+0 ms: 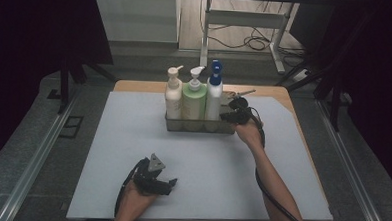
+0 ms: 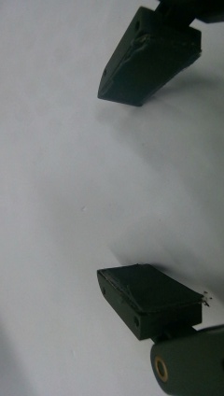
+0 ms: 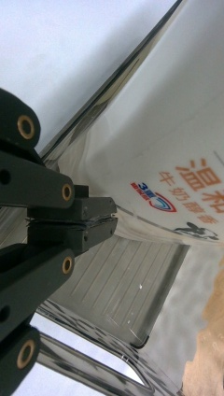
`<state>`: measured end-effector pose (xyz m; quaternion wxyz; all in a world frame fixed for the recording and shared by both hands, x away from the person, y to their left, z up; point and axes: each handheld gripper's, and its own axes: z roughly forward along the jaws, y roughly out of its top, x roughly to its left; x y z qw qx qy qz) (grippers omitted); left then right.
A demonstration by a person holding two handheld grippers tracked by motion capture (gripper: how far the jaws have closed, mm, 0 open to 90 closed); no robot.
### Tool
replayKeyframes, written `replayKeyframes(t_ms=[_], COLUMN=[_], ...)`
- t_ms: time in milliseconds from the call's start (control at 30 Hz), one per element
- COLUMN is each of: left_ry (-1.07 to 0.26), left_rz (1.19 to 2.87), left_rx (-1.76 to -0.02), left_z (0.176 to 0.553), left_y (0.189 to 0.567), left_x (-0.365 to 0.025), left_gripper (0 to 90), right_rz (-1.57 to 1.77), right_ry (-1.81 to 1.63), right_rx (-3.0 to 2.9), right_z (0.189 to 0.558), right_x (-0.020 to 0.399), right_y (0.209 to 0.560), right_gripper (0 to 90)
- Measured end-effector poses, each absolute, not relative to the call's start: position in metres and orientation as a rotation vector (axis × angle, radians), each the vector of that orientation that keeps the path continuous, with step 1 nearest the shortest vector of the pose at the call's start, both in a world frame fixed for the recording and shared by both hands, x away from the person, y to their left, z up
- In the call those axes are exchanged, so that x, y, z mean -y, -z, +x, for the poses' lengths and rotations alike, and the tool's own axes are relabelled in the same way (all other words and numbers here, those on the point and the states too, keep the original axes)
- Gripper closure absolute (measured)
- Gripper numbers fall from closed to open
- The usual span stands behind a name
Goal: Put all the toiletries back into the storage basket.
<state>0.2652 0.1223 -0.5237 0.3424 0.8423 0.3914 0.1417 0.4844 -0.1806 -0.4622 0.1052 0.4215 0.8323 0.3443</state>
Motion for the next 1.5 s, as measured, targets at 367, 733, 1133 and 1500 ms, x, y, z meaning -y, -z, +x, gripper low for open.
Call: replayKeyframes(t_ms=[367, 733, 1133, 1500], left_ry=[-0.369, -0.37, -0.371, -0.371], left_rz=[2.191, 2.194, 2.193, 2.194], left_rx=[-1.017, -1.016, -1.015, -1.015], left_z=[0.265, 0.265, 0.265, 0.265], left_y=[0.524, 0.524, 0.524, 0.524], left_x=[-0.122, -0.123, -0.123, -0.123], left_gripper=[12.6, 12.6, 12.6, 12.6], right_rz=[1.229, 1.214, 1.155, 1.069], right_ry=[-1.007, -1.002, -1.038, -1.051], right_rx=[-2.439, -2.398, -2.386, -2.406], right_z=[0.484, 0.481, 0.47, 0.452], right_x=[0.181, 0.19, 0.202, 0.201], right_y=[0.463, 0.454, 0.441, 0.435], right_gripper=[83.3, 68.8, 50.1, 33.8])
